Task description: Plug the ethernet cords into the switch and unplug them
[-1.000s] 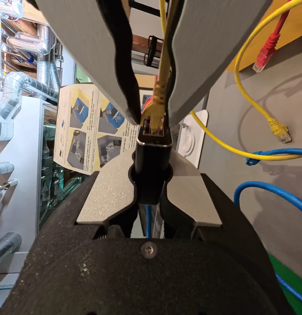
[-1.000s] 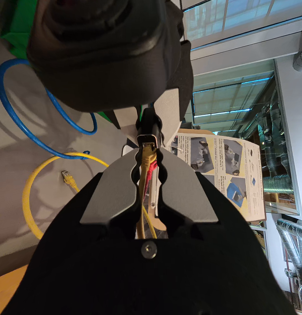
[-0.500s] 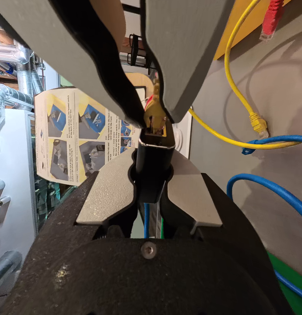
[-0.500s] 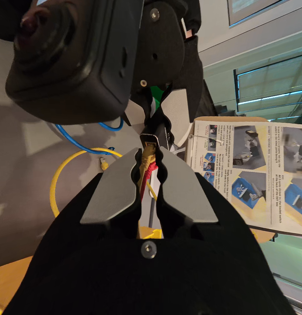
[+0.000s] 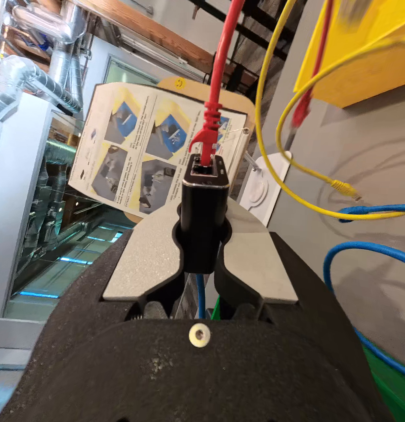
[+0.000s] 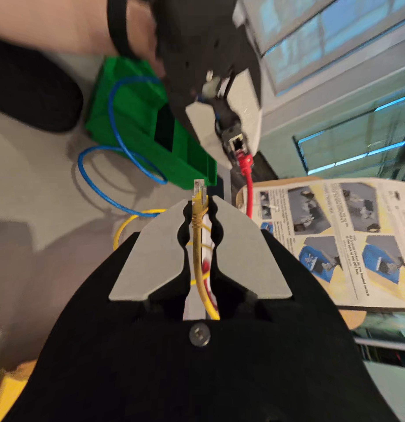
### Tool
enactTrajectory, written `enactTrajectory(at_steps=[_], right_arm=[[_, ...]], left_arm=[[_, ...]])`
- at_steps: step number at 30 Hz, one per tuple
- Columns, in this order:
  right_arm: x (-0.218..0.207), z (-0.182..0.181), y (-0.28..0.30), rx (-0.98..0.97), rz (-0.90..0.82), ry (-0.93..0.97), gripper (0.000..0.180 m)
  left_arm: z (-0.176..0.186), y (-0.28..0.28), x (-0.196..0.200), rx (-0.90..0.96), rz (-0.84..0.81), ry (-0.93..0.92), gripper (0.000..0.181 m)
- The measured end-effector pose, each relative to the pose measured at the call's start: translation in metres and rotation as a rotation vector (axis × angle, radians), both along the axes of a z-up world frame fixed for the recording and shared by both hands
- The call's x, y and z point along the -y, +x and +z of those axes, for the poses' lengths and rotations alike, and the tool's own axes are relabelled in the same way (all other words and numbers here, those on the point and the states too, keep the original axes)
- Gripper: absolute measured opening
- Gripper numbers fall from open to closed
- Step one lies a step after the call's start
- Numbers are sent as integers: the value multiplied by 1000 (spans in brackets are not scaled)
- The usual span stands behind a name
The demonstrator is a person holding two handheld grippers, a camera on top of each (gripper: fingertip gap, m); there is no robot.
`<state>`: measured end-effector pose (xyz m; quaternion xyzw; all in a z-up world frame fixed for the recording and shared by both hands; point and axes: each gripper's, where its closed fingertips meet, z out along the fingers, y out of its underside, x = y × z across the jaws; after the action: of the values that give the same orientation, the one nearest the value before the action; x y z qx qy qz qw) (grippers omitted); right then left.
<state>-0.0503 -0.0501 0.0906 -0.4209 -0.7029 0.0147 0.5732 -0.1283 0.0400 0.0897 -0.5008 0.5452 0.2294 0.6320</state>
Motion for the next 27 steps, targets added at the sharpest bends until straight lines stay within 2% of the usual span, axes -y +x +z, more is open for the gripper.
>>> enactTrajectory(at_steps=[1, 5, 9, 11, 14, 19, 23, 27], right_arm=[[8, 15, 6, -68, 29, 7, 15], [42, 57, 47, -252, 109, -13, 15], [40, 69, 91, -313, 17, 35, 15], [33, 75, 104, -355, -33, 51, 15], [20, 80, 105, -408, -61, 62, 15], [-27, 58, 87, -443, -88, -82, 15], [-68, 27, 82, -484, -113, -251, 15], [-65, 46, 76, -514, -158, -153, 15]], left_arm=[[-1, -4, -5, 0, 28, -3, 26], [-9, -31, -29, 68, 188, -82, 26], [-1, -35, -31, 237, 190, -142, 26], [5, -30, -26, 309, 121, -176, 26], [6, -10, -9, 317, -44, -222, 26], [9, 9, 8, 390, -169, -321, 27], [17, -4, 5, 437, -133, -326, 26], [39, -27, 10, 510, -119, -289, 26]])
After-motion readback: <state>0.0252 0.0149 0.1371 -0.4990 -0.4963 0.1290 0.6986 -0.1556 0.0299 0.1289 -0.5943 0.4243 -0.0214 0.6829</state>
